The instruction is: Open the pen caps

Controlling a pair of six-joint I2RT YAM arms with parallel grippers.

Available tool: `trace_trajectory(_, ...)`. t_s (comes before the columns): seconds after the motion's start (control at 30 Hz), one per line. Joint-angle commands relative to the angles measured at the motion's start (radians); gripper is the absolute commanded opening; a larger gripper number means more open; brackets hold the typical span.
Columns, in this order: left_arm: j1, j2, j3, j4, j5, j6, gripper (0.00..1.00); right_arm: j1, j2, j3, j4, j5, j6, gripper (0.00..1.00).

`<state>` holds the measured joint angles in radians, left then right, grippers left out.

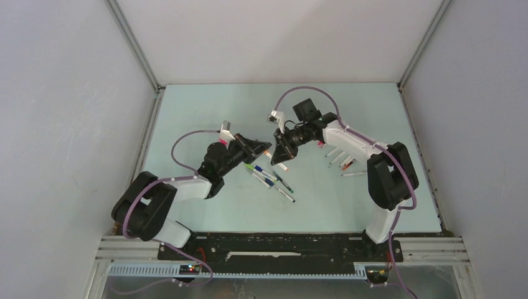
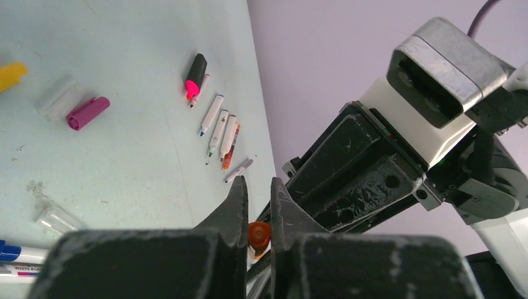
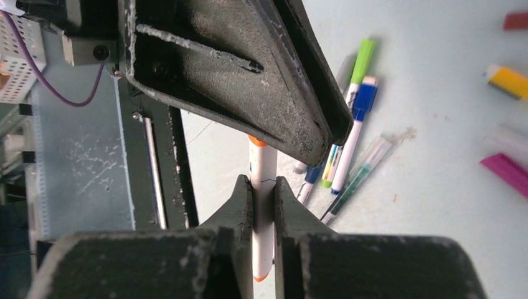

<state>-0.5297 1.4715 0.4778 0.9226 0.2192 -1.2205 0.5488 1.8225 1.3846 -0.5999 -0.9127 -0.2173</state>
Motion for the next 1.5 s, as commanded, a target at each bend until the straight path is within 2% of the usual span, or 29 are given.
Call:
trace_trajectory(0.0, 0.165, -0.099, 0.083, 0.073, -0.173, 0.025, 0.00, -0.028, -0.073, -0.090, -0.182, 0.006, -0.121, 0.00)
trace_trajectory(0.13, 0.220, -0.153, 0.128, -0.016, -0.216, 0.071, 0.00, -0.080, -0.125, -0.188, -0.235, 0.006, -0.175, 0.00)
trace_trajectory(0.33, 0.224, -0.149, 0.098, -0.001, -0.261, 0.064, 0.00, -0.199, -0.175, -0.244, -0.297, 0.001, -0.239, 0.00)
trace_trajectory(0.43, 0.218, -0.114, 0.109, -0.026, -0.172, 0.066, 0.00, -0.254, -0.218, -0.261, -0.326, 0.124, -0.344, 0.00)
trace_trajectory(0.5, 0.197, -0.060, 0.154, -0.092, -0.065, 0.087, 0.00, -0.285, -0.289, -0.335, -0.286, 0.283, -0.479, 0.00)
trace_trajectory(0.57, 0.158, 0.002, 0.207, -0.203, 0.027, 0.136, 0.00, -0.321, -0.376, -0.445, -0.232, 0.410, -0.681, 0.00)
trace_trajectory(0.67, 0.077, 0.113, 0.297, -0.355, 0.115, 0.235, 0.02, -0.421, -0.506, -0.610, -0.209, 0.451, -1.140, 0.00)
trace_trajectory(0.73, 0.021, 0.173, 0.368, -0.469, 0.130, 0.309, 0.04, -0.476, -0.555, -0.676, -0.191, 0.468, -1.299, 0.00)
trace_trajectory(0.8, -0.031, 0.226, 0.450, -0.592, 0.120, 0.388, 0.05, -0.514, -0.551, -0.687, -0.194, 0.483, -1.380, 0.00)
trace_trajectory(0.97, -0.141, 0.370, 0.677, -0.872, 0.045, 0.565, 0.07, -0.539, -0.472, -0.690, -0.121, 0.537, -1.380, 0.01)
trace_trajectory(1.13, -0.185, 0.514, 0.859, -1.075, -0.012, 0.660, 0.08, -0.538, -0.434, -0.693, -0.072, 0.552, -1.359, 0.06)
trace_trajectory(1.47, -0.199, 0.642, 1.046, -1.269, -0.159, 0.739, 0.30, -0.538, -0.454, -0.692, -0.076, 0.511, -1.316, 0.20)
